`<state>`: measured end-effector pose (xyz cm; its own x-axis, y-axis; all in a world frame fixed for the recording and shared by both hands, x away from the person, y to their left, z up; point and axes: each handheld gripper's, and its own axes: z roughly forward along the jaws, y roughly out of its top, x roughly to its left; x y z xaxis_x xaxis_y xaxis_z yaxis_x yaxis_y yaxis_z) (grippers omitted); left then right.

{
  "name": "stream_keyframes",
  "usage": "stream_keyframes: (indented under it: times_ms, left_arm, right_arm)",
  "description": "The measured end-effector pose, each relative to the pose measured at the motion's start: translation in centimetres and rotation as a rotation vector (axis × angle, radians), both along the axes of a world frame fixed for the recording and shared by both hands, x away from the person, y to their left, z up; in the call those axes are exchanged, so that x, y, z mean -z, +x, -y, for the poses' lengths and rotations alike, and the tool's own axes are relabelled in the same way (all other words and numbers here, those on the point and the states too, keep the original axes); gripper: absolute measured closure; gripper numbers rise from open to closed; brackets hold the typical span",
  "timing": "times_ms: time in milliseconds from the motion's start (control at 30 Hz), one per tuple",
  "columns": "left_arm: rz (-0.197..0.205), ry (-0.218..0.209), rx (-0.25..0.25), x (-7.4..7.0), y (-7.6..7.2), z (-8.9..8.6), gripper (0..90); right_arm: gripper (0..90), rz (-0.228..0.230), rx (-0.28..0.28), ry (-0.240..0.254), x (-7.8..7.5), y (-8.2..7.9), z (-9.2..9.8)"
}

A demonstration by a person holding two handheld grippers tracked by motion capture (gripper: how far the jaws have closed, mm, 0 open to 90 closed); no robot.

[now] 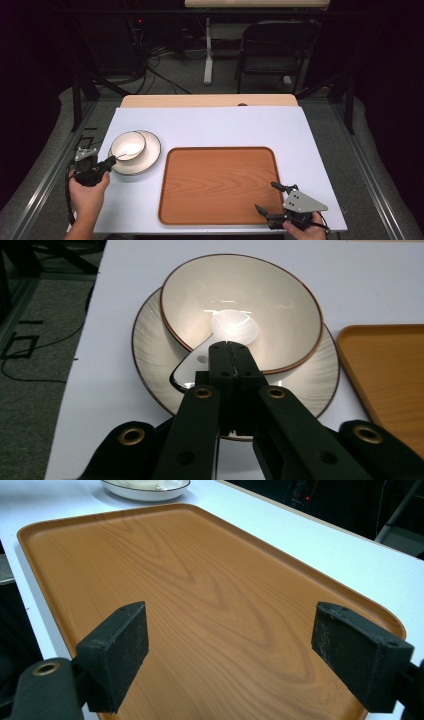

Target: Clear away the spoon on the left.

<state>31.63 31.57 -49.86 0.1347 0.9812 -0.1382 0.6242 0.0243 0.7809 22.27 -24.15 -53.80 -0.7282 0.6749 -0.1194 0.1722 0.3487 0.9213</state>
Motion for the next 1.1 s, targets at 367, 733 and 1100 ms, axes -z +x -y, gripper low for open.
stream_keyframes:
  times_ms: [367, 733, 1100]
  left_arm:
    - [0.046, -0.009, -0.070, 0.5, 1.0, -1.0, 90.0]
    - [0.072, -0.007, -0.101, 0.7, 2.3, -1.2, 90.0]
    - [0.096, -0.050, -0.151, 0.8, 3.6, -2.1, 90.0]
  right_arm:
    - [14.8, 0.000, -0.001, 0.000, 0.0, 0.0, 0.0]
    - [14.8, 0.001, -0.002, 0.000, 0.0, 0.0, 0.0]
    - [14.8, 0.000, -0.001, 0.002, 0.0, 0.0, 0.0]
